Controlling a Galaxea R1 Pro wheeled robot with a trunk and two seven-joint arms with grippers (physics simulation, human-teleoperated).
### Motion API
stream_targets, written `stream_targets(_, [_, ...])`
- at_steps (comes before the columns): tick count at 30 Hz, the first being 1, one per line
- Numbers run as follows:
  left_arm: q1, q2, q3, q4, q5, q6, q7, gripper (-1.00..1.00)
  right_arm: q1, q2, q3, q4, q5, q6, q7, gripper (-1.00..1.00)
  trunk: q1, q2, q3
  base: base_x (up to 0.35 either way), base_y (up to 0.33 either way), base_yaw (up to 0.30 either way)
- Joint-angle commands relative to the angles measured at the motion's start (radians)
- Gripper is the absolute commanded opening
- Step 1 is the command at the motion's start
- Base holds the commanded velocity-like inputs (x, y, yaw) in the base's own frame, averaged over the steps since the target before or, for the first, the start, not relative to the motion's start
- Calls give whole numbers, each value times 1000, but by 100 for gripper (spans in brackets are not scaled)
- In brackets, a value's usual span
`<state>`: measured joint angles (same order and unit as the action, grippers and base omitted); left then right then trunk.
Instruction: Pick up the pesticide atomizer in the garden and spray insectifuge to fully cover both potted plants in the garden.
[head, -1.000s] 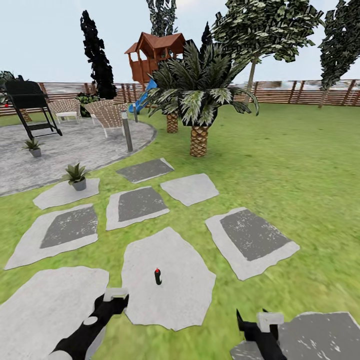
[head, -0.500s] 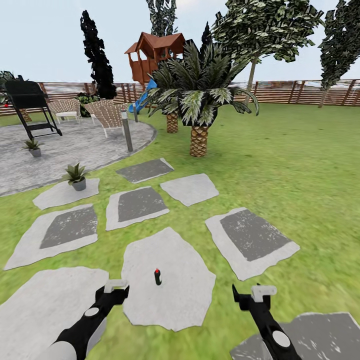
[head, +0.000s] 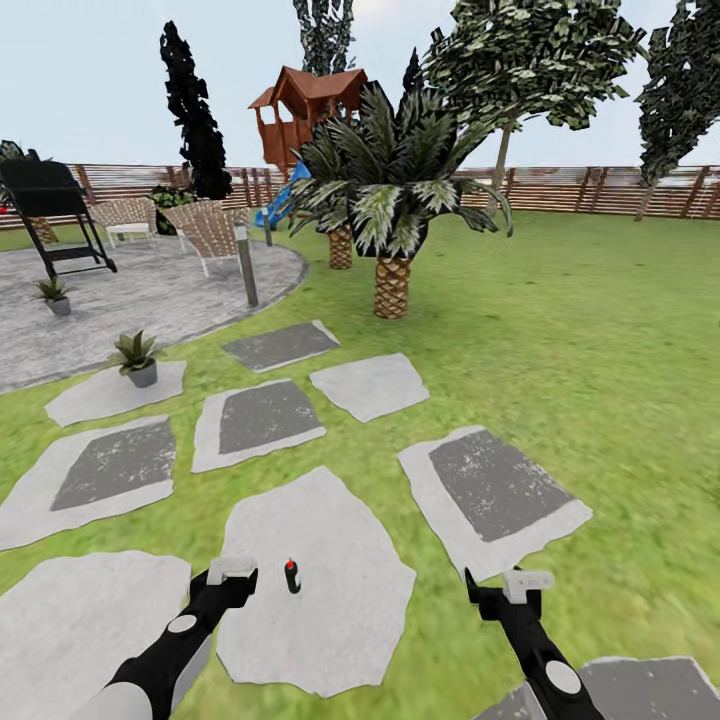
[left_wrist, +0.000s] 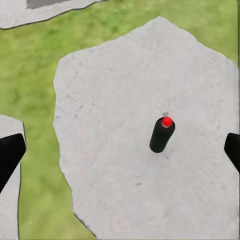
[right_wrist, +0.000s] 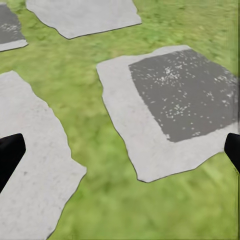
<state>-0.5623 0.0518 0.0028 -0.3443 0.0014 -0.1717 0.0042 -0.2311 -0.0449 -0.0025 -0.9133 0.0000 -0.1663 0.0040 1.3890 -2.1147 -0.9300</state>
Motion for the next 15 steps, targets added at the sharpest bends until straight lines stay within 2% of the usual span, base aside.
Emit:
stream_targets(1, [-1,0,0,1,0,-3,0,100,-1,0,0,0,0,-4,0,100,0,0,-1,182,-229,0])
stream_targets(5, [-1,-1,1,0,1,-3,1,100,-1,0,-2,-2,0,-3,-1,100,0,0,-1,153,-166,151])
stream_targets(11, [-1,-2,0,-1,1,-2,2,100,-1,0,-3,-1,0,-3,-1,100,0,0,-1,30,-41,270])
stream_targets(15, [-1,-4,1,-1,1,-2,2,100,-1,0,-3,-1,0,-3,-1,100,0,0,-1,80,-205,276])
